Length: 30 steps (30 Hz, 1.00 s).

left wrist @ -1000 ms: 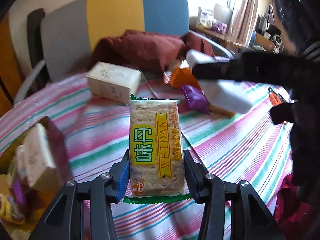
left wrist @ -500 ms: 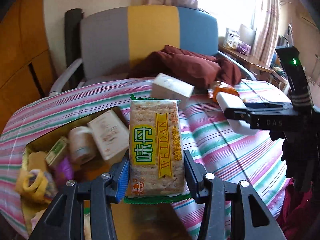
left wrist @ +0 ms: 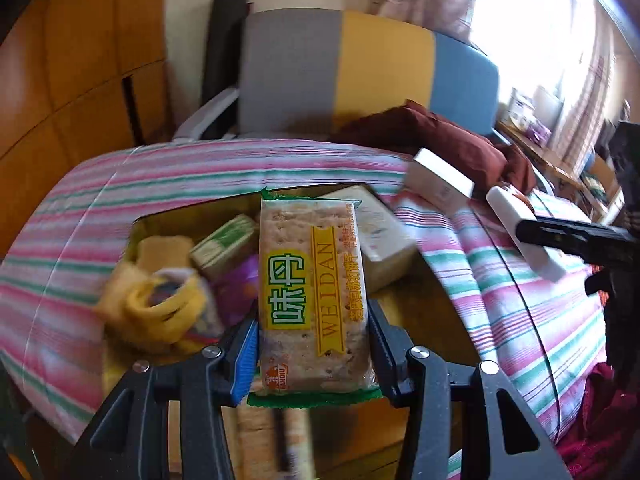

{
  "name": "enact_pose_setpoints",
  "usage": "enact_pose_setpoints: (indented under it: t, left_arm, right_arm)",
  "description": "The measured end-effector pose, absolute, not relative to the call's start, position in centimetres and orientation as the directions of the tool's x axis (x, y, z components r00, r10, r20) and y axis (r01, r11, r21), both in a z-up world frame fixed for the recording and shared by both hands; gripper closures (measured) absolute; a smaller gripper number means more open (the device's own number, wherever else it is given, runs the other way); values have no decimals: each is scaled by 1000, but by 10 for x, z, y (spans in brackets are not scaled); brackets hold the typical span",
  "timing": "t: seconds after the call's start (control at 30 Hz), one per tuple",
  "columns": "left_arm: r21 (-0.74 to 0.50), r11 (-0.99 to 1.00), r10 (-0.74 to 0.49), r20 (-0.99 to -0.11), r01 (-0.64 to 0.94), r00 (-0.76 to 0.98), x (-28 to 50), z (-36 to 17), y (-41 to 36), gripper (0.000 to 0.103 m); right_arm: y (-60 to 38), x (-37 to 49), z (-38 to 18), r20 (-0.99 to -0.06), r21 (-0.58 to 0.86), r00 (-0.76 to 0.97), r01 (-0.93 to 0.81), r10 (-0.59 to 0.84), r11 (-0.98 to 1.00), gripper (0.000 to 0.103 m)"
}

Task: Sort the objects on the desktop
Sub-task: 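Carry the white block and cracker packet over the gold tray, then open the right gripper to drop the white block while the left releases the cracker packet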

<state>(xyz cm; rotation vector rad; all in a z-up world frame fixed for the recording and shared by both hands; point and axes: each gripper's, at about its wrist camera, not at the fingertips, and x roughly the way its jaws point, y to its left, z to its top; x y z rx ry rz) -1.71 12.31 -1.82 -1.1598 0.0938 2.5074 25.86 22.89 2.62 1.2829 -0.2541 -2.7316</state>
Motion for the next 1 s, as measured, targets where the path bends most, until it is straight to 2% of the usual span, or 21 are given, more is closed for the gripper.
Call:
enact_pose_setpoints:
  t: [0.27,0.47,0.73,0.9,1.0]
  left_arm:
    - [-157,-958,276,-725,-239,-631,-21,-16,57,54]
    - [-195,-964,264,-715,-178,-647,-24,-19,25,54]
    - [-224,-945,326,-705,-238,-630,-24,-21,36,54]
    - [-214,-941,333,-729,-262,-598,-30,-30,49,54]
    - [-210,-939,334,-740,-271,-584,-35,-34,55,54]
  right_arm:
    - [126,247,28,-760,234,-565,225,-322,-946,31]
    - [78,233,8,-786,257,-505,257,-356,-932,30]
    - [66,212,-23,-818,294,-470,150,-330,-944,27]
    - [79,205,-33,-800,414,-440,85,-407,-906,25]
    - [86,207,-24,-784,432,-456,86,-421,-898,23]
